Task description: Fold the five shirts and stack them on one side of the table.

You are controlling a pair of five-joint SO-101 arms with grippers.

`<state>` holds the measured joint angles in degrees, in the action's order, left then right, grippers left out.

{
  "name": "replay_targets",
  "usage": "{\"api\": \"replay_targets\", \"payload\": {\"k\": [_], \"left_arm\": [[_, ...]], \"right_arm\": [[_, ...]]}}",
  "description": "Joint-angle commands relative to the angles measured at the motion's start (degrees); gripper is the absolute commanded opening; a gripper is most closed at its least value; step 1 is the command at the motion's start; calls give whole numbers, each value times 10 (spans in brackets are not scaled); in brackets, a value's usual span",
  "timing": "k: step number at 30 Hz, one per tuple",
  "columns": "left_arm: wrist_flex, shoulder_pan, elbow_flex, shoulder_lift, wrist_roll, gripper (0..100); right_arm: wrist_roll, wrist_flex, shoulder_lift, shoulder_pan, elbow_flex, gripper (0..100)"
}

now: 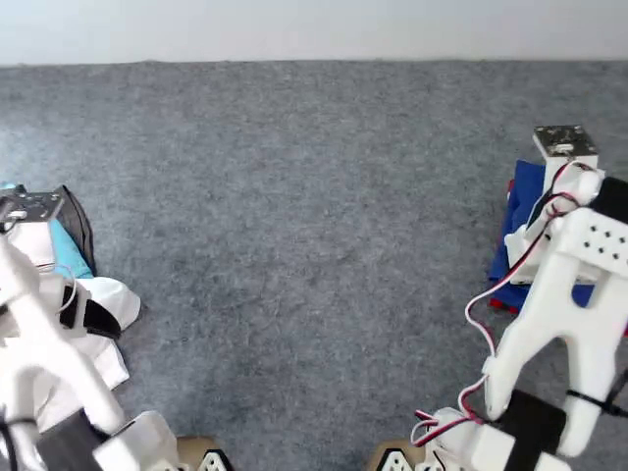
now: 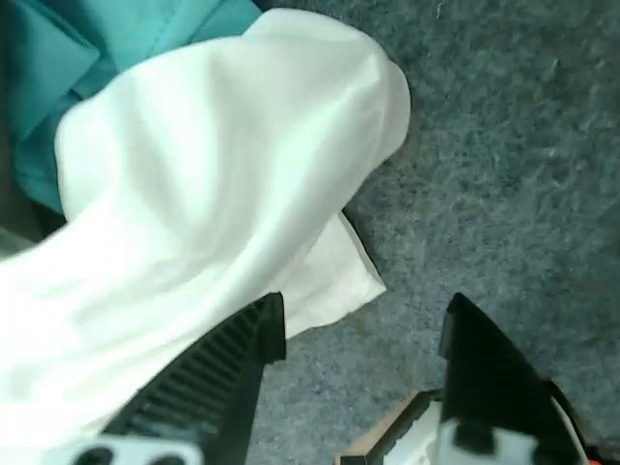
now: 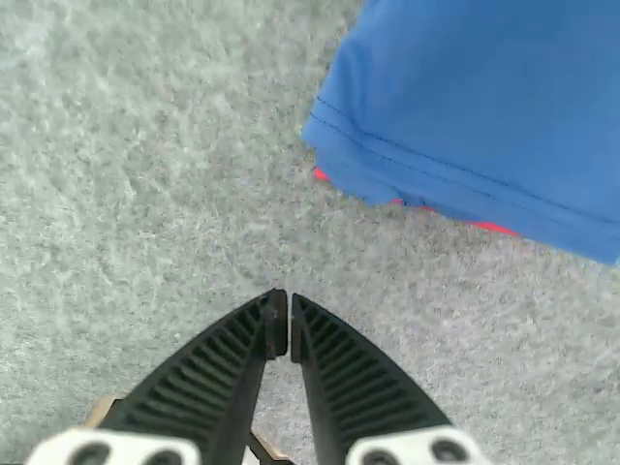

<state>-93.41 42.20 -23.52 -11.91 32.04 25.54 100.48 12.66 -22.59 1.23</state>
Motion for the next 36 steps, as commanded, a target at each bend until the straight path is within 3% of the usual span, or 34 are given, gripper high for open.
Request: {"api": "replay_targets", "payload": {"k": [1, 6, 16, 25, 29, 33, 36], "left_arm": [[45, 2, 39, 49, 6, 265], [91, 2, 48, 76, 6, 265], [85, -4, 58, -16, 23, 268], [168, -9, -9, 88, 26, 261], [194, -11, -20, 142, 28, 164], [149, -41, 15, 146, 28, 6], [95, -68, 51, 113, 25, 12]], "right_arm": [[-11, 23, 57, 20, 18, 9], [-11, 24, 109, 47, 62, 9], [-11, 23, 192, 48, 148, 9], [-11, 24, 213, 47, 151, 9], [-11, 24, 228, 46, 151, 9], [-11, 24, 240, 46, 151, 9], [-11, 24, 241, 46, 151, 9]]}}
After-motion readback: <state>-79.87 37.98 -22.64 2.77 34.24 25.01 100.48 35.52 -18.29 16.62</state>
